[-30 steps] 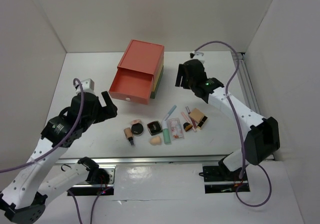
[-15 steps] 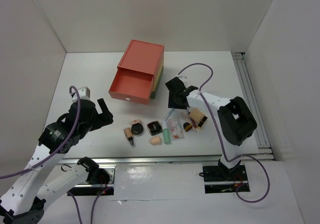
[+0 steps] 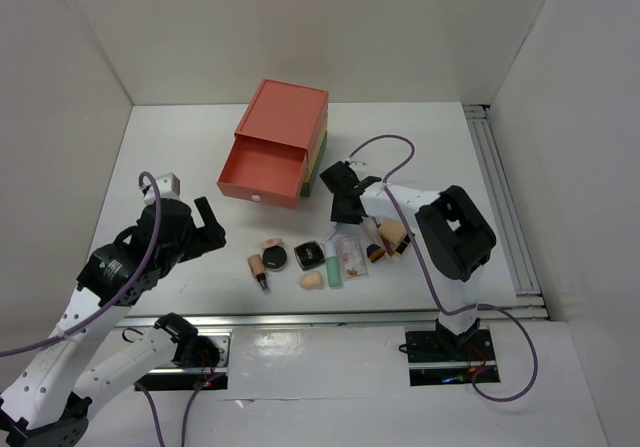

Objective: Organize the makeup

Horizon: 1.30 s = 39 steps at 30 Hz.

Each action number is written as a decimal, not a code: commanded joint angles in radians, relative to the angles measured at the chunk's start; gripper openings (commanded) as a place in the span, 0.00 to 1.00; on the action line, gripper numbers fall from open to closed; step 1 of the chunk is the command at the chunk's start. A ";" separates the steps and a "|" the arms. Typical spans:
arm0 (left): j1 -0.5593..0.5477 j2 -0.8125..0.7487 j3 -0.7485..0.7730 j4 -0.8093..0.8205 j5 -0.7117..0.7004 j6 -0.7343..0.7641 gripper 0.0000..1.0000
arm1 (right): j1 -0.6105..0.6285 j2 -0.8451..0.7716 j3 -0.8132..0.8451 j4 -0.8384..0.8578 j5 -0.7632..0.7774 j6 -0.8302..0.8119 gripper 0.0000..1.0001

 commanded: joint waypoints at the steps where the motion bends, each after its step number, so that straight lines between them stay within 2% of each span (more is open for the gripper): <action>1: -0.004 -0.005 0.004 0.006 -0.013 -0.027 1.00 | 0.005 0.054 0.025 0.037 0.013 0.053 0.37; 7: -0.004 -0.016 0.004 0.006 -0.013 -0.027 1.00 | 0.005 0.054 0.070 0.026 0.079 0.107 0.22; 8: -0.004 -0.016 0.004 0.006 -0.013 -0.027 1.00 | 0.005 0.054 0.087 0.037 0.079 0.119 0.13; 12: -0.004 -0.016 0.004 0.006 -0.013 -0.027 1.00 | -0.017 0.026 0.133 0.098 0.068 0.128 0.00; 16: -0.004 -0.016 0.013 0.006 -0.013 -0.018 1.00 | -0.017 -0.038 0.179 0.109 0.096 0.075 0.00; 19: -0.004 -0.016 0.013 -0.004 0.005 -0.009 1.00 | -0.017 -0.150 0.179 0.134 0.128 0.017 0.00; 21: -0.004 -0.016 0.022 -0.004 0.014 0.001 1.00 | -0.017 -0.252 0.154 0.164 0.151 -0.087 0.00; 22: -0.004 -0.025 0.023 -0.004 0.014 0.001 1.00 | -0.017 -0.288 0.144 0.190 0.151 -0.088 0.00; 23: -0.004 -0.025 0.023 -0.004 0.014 0.001 1.00 | -0.017 -0.322 0.133 0.222 0.142 -0.173 0.00; 25: -0.004 -0.034 0.023 0.007 0.024 0.010 1.00 | -0.003 -0.405 0.116 0.340 0.070 -0.286 0.00; 29: -0.004 -0.034 0.023 0.007 0.024 0.022 1.00 | 0.078 -0.443 0.104 0.502 -0.110 -0.619 0.00; 30: -0.004 -0.034 0.023 0.007 0.024 0.022 1.00 | 0.091 -0.425 0.125 0.502 -0.248 -0.691 0.00; 33: -0.004 -0.023 0.013 0.016 0.033 0.033 1.00 | 0.146 -0.326 0.201 0.496 -0.397 -0.877 0.00; 36: -0.004 -0.014 0.013 0.027 0.042 0.042 1.00 | 0.181 -0.178 0.335 0.424 -0.455 -0.960 0.00; 39: -0.004 -0.005 0.004 0.041 0.063 0.042 1.00 | 0.193 -0.092 0.432 0.401 -0.432 -0.980 0.00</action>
